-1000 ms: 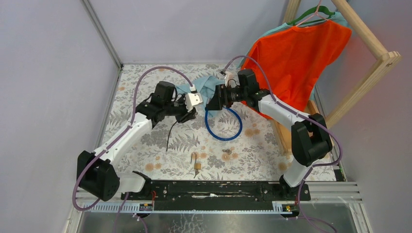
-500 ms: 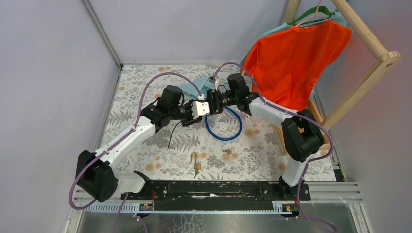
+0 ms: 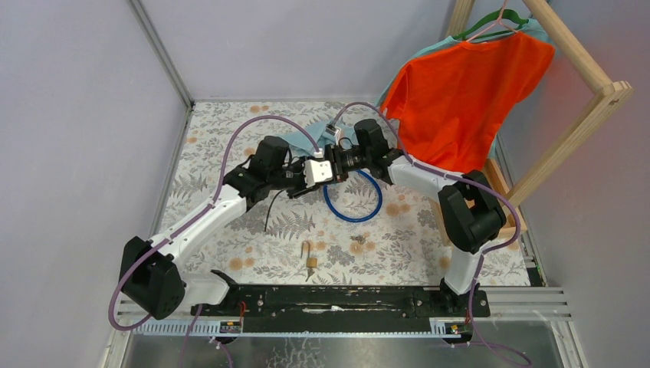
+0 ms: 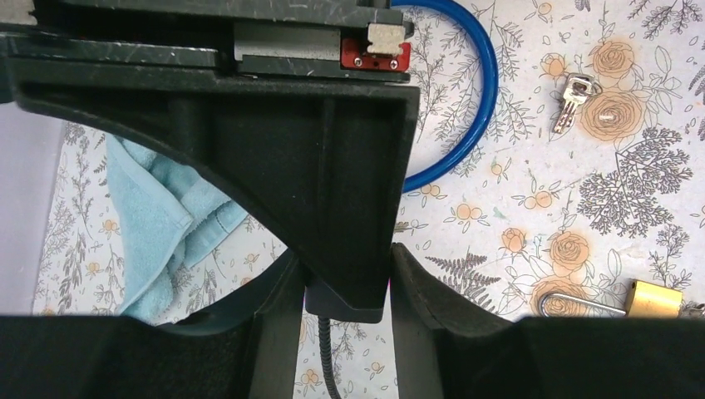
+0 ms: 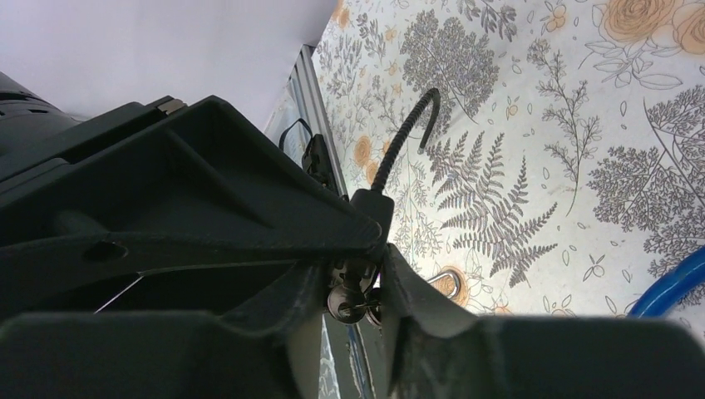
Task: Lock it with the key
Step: Pick up the lock from the center of the board.
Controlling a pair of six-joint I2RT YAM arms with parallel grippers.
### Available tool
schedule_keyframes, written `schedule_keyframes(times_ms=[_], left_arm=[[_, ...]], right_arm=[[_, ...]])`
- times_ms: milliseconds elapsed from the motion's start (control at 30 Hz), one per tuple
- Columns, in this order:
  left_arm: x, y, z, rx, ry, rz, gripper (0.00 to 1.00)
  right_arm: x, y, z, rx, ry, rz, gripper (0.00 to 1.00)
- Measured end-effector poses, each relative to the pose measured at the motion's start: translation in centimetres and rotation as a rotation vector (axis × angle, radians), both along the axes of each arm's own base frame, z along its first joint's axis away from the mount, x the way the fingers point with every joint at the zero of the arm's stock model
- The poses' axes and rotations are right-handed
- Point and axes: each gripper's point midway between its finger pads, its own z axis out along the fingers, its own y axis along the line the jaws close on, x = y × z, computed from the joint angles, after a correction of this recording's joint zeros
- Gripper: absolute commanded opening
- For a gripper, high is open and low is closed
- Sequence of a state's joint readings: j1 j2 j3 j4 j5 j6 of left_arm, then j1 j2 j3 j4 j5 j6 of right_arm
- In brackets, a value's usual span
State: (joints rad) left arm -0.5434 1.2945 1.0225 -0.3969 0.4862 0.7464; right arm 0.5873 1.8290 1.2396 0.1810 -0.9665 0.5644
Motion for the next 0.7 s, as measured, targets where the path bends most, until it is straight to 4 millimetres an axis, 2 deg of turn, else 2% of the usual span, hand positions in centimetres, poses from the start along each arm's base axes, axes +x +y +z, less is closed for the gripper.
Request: schedule_keyframes(times_ms=[67,133,200,267,367,533,633,700], left_arm=[[0.0,0.1,-0.3,0.004,0.000,0.004,0.05],[0.1,0.1,-0.4,0.009,-0.003,0.008,0.14],[0.1,0.1,-0.5,0.009,-0.009,0.010,0.30],[0.2,0.0,-0.5,0.007,-0.014,0.011,0.52],[0.2,0.0,-0.4,0.002,-0.016,0.014,0.68],[0.4,0.7,0.5,-0.025,-0.008,0.039,0.80],[0.9,1.6,1.4,-0.057,0.032,0.053,0.81],[1.3,1.8,2.3,-0.083,0.068,0.045,0.79]], right_arm=[[0.1,0.0,-0.3,-0.004,0.023,-0.008,0.17],[0.1,0.0,-0.5,-0.010,0.039,-0.016,0.12],[0.2,-0.1,-0.5,-0.012,0.043,-0.020,0.05],[0.4,-0.4,-0.6,-0.013,0.036,-0.020,0.00],[0.5,-0.9,-0.8,-0.018,-0.009,0.001,0.00],[1.5,-4.0,-1.3,-0.074,-0.167,0.012,0.00],[1.6,-5.8,0.5,-0.075,-0.291,0.023,0.00],[1.4,-6.9,2.7,-0.046,-0.389,0.039,0.00]])
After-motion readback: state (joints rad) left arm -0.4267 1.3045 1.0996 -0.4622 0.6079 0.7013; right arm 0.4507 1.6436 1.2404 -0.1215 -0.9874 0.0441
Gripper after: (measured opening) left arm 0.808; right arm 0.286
